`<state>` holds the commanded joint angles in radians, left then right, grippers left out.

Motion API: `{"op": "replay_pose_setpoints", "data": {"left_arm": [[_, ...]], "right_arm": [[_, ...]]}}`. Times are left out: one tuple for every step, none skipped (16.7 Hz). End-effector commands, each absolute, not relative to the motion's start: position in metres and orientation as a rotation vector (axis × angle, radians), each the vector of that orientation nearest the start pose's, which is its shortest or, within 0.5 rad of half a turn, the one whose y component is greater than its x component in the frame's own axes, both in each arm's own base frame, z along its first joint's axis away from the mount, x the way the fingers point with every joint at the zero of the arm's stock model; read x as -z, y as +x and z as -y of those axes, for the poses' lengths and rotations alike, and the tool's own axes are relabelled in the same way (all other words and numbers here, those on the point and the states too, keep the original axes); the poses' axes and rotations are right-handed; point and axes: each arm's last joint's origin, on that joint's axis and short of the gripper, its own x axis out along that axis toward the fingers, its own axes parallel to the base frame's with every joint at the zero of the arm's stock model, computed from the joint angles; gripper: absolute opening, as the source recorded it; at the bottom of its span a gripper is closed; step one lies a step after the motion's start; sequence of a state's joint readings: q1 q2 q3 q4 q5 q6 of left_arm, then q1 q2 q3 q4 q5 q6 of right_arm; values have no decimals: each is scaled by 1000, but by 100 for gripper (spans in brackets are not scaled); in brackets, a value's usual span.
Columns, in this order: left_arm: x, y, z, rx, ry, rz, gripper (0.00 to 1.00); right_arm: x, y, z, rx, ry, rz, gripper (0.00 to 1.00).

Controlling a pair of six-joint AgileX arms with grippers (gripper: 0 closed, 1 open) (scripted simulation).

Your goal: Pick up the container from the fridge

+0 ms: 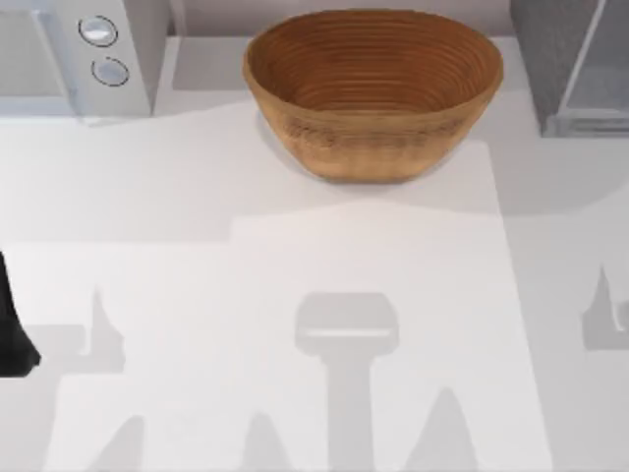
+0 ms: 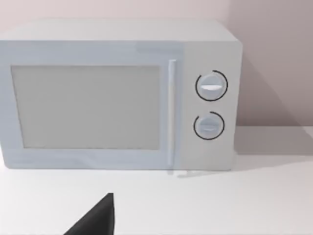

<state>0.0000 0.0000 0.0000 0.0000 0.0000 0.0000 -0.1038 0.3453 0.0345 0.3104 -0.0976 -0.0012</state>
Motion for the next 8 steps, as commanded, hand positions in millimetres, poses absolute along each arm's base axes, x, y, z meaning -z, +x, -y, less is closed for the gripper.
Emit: {"op": "replay_pose_setpoints", "data": {"left_arm": [[-160,106,1,0,0,0,100],[-160,106,1,0,0,0,100],[-160,106,1,0,0,0,100],[-160,106,1,0,0,0,100],[-160,106,1,0,0,0,100],[-160,106,1,0,0,0,100],[-160,106,1,0,0,0,100],[-160,106,1,0,0,0,100]], "right_arm": [[-173,133,14,6,-7,-2,100],[-174,138,17,7,-8,-1,100],[-174,144,21,8,-9,0,100],[-174,150,25,8,-9,0,100],[-174,157,30,8,-9,0,100],[-172,163,35,8,-9,0,100],[-170,169,40,8,-9,0,100],[-167,175,45,7,-9,0,100]]}}
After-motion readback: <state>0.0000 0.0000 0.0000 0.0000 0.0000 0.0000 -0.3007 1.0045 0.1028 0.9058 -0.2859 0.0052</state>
